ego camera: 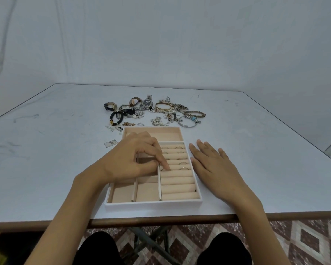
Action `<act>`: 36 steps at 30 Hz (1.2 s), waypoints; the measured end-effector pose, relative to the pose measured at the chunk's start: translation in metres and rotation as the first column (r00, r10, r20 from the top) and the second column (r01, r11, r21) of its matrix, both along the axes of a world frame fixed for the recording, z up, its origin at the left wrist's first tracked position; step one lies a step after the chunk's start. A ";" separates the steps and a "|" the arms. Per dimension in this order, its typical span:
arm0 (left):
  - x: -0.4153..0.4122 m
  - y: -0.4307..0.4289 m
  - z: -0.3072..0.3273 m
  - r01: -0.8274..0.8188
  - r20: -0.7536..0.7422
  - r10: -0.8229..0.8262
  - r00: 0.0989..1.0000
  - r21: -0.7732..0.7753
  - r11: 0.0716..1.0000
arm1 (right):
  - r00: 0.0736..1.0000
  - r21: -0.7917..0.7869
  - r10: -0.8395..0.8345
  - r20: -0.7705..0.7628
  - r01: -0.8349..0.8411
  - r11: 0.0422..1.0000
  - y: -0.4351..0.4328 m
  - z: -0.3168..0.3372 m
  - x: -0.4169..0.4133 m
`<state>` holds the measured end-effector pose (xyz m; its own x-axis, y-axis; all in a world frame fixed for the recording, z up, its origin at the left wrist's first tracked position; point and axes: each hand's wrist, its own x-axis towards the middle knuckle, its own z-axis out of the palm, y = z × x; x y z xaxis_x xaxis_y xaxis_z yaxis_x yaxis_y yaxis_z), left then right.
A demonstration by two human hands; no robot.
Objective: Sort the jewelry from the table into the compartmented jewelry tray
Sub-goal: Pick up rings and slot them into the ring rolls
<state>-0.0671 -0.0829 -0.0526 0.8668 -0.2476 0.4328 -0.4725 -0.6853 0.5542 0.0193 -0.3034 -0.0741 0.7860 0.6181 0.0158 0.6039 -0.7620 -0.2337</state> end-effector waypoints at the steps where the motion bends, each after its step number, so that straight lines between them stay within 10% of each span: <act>1: 0.000 0.000 0.000 0.000 0.005 0.000 1.000 0.003 1.000 | 1.000 0.000 0.000 0.000 0.000 1.000 0.000 0.000 0.000; 9: 0.002 0.000 0.000 -0.083 0.093 0.083 0.992 0.000 0.997 | 1.000 -0.001 -0.003 -0.002 0.003 1.000 0.000 0.002 -0.001; 22: 0.011 0.010 -0.012 -0.311 0.105 0.295 0.950 0.424 0.850 | 1.000 0.009 0.000 -0.006 0.000 1.000 0.000 0.002 -0.001; 36: 0.012 0.009 -0.009 -0.343 0.085 0.335 0.938 0.347 0.873 | 1.000 0.016 0.000 -0.018 0.000 1.000 -0.001 0.002 -0.001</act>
